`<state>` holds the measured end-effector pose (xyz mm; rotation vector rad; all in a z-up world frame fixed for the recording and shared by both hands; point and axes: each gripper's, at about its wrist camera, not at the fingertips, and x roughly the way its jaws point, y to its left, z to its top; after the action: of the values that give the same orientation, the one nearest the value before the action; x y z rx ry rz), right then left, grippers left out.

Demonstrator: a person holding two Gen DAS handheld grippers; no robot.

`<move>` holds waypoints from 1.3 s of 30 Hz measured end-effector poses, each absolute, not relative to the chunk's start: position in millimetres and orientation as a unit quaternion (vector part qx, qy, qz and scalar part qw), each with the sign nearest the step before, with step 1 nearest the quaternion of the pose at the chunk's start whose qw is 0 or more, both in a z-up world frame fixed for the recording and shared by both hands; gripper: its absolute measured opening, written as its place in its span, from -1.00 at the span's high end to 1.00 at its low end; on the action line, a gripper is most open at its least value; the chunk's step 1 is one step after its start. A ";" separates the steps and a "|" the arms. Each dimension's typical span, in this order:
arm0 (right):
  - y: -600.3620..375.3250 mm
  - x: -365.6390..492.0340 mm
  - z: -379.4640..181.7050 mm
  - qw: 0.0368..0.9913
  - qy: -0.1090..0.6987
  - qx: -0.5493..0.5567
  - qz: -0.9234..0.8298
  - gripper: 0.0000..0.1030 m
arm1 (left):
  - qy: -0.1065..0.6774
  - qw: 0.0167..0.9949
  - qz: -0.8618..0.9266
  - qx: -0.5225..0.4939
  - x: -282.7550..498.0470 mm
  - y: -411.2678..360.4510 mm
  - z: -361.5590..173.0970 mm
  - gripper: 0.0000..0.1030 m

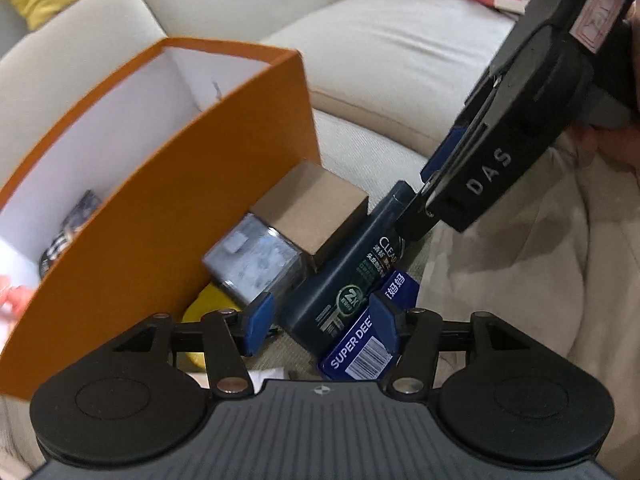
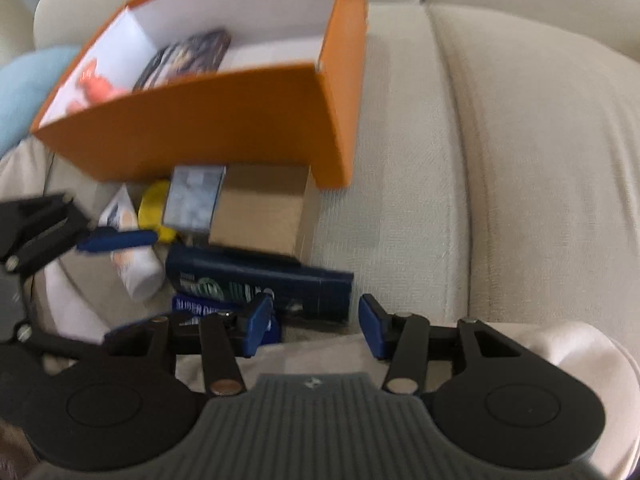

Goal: Organize rigid objects
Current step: 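Grasp the dark blue shampoo bottle in front of the box with left tool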

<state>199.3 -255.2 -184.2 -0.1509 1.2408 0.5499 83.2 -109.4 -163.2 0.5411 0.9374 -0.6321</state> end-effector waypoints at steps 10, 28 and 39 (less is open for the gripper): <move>-247.3 205.9 -204.4 0.762 0.585 -0.078 0.267 -0.29 | 0.460 0.791 -0.308 0.262 92.9 -116.7 -175.2 -0.05; -245.3 197.1 -205.2 0.724 0.594 -0.015 0.350 0.49 | 0.453 0.769 -0.327 0.311 72.1 -119.1 -168.7 0.07; -264.2 203.7 -202.9 0.763 0.574 0.057 0.293 0.32 | 0.439 0.780 -0.312 0.317 62.4 -137.4 -175.1 0.04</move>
<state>203.7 -264.2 -202.9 0.1237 1.2477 0.6362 62.4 -137.4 -175.1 0.6851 0.9496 -0.6744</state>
